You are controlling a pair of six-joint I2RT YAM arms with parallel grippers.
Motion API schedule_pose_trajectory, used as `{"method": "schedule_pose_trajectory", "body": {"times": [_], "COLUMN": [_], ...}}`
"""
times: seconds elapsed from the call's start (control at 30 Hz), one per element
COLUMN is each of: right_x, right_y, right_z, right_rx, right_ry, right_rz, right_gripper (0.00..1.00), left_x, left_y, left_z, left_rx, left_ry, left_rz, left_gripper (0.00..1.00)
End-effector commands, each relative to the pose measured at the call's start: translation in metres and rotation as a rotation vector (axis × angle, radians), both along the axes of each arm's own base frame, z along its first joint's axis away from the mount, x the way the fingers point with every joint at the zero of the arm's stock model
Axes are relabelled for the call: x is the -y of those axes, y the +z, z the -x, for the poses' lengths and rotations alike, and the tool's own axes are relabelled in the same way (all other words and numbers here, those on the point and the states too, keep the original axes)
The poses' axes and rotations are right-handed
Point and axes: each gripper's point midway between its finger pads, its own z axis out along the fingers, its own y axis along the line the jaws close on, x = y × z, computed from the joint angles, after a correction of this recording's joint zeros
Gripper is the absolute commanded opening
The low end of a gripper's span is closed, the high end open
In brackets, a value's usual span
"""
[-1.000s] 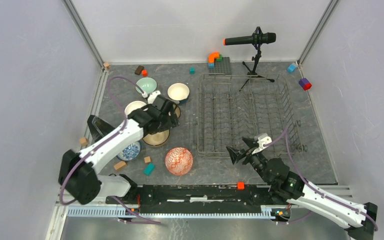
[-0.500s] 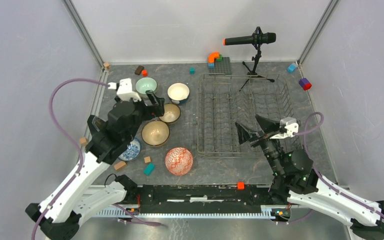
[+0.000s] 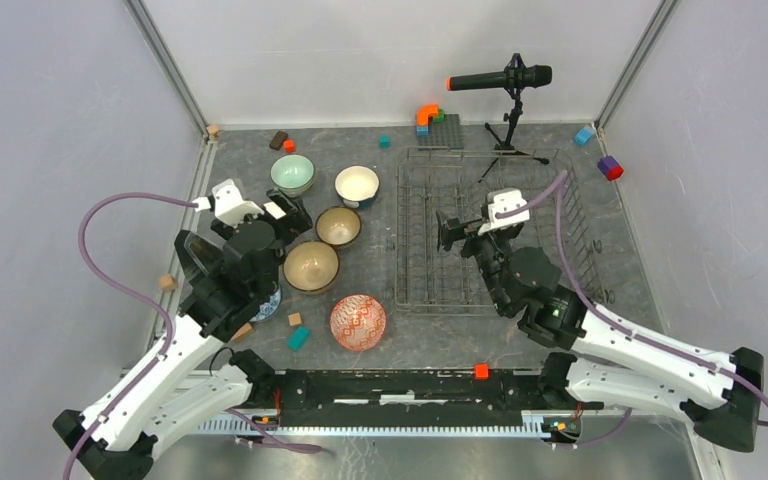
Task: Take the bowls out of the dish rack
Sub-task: Reset both arms
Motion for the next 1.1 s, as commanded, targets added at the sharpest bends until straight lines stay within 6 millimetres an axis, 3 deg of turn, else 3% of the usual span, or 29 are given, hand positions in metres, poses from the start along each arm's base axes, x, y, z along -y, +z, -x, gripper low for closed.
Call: {"method": "schedule_pose_trajectory", "body": {"times": [0.0,0.1,0.17,0.3,0.37,0.47,0.6,0.67,0.77,0.83,1.0,1.07], "right_x": [0.033,0.061,0.087,0.144,0.158,0.158,0.144,0.14,0.168,0.175,0.179,0.172], "right_y": [0.032,0.005,-0.015,-0.034,-0.045,-0.071,-0.107,-0.101,-0.089,-0.083,-0.102,-0.105], "right_z": [-0.024,-0.056,-0.064,-0.047,-0.035,-0.029,-0.022,-0.016,-0.008,-0.004,0.003,0.003], "right_rx": [0.018,-0.12,-0.167,-0.089,-0.057,-0.114,-0.273,-0.288,-0.222,-0.135,-0.115,-0.113], "right_ry": [-0.12,-0.108,-0.138,-0.322,-0.355,-0.345,-0.281,-0.252,-0.389,-0.394,-0.419,-0.378], "right_rz": [-0.121,-0.242,-0.282,-0.289,-0.32,-0.275,-0.222,-0.23,-0.326,-0.338,-0.497,-0.523], "right_gripper": [0.98,0.98,0.98,0.98,0.98,0.98,0.98,0.98,0.98,0.98,0.98,0.98], "left_x": [-0.007,0.004,0.019,0.056,0.066,0.077,0.079,0.075,0.064,0.067,0.074,0.077], "left_y": [0.02,0.034,0.039,0.014,-0.001,-0.011,-0.01,-0.013,-0.018,-0.022,-0.034,-0.033], "left_z": [0.002,0.001,-0.002,-0.013,-0.016,-0.017,-0.014,-0.013,-0.013,-0.014,-0.01,-0.009], "left_rx": [0.068,0.058,0.017,-0.121,-0.173,-0.203,-0.192,-0.192,-0.187,-0.179,-0.199,-0.194], "left_ry": [0.074,-0.004,-0.09,-0.268,-0.326,-0.379,-0.395,-0.378,-0.316,-0.328,-0.359,-0.379], "left_rz": [0.101,0.045,-0.011,-0.145,-0.206,-0.226,-0.197,-0.197,-0.19,-0.185,-0.146,-0.151], "left_gripper": [1.0,1.0,1.0,1.0,1.0,1.0,1.0,1.0,1.0,1.0,1.0,1.0]}}
